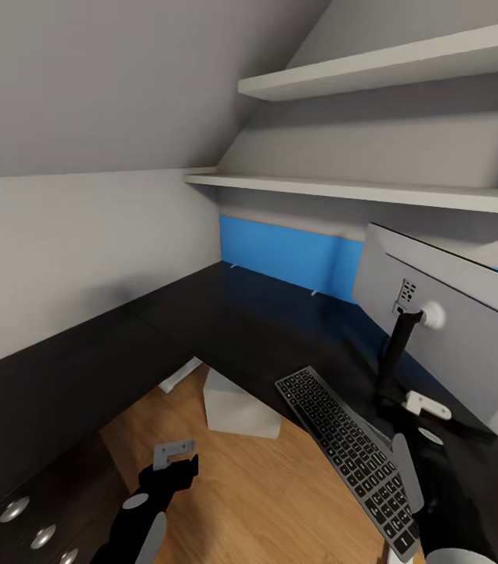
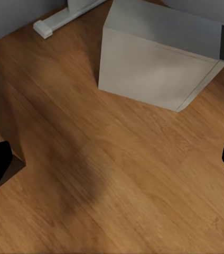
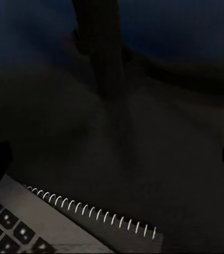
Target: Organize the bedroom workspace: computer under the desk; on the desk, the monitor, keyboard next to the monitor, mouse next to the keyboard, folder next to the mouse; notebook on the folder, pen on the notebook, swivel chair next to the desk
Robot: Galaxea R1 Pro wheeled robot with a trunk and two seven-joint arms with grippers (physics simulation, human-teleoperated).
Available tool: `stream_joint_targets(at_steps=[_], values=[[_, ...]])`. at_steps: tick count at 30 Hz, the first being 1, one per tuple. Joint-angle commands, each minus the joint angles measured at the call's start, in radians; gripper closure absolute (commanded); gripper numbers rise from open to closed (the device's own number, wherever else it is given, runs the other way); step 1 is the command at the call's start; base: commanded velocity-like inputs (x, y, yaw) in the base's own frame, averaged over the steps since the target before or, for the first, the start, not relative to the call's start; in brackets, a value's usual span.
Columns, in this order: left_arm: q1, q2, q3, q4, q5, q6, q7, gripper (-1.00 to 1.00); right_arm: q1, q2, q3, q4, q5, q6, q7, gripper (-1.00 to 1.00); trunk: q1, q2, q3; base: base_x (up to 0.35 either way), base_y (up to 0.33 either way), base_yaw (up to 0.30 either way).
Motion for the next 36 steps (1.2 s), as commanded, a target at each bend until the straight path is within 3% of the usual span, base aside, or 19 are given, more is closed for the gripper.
stream_joint_targets(at_steps=[1,8,25,36], values=[[-0.001,0.0,-0.002,-0.001,0.011,0.003,0.009,-1.0,0.016,0.01,-0.001,-0.038,-0.022,0.019,-0.006,-1.0,0.0,-0.001,-0.001,0.0,0.0,0.0],[0.0,0.001,-0.021,0.008,0.011,0.003,0.012,-1.0,0.065,0.033,-0.001,-0.148,-0.108,0.044,-0.006,-1.0,0.0,-0.001,-0.001,0.0,0.0,0.0],[-0.001,0.001,-0.028,0.006,0.012,0.003,0.013,-1.0,0.069,0.033,-0.001,-0.149,-0.116,0.041,-0.006,-1.0,0.0,-0.001,-0.001,-0.157,0.0,0.0],[-0.001,-0.002,-0.027,0.0,0.014,0.005,0.021,-1.0,0.083,0.03,-0.003,-0.157,-0.13,0.042,0.005,-1.0,0.042,-0.078,-0.036,-0.004,0.0,0.0]])
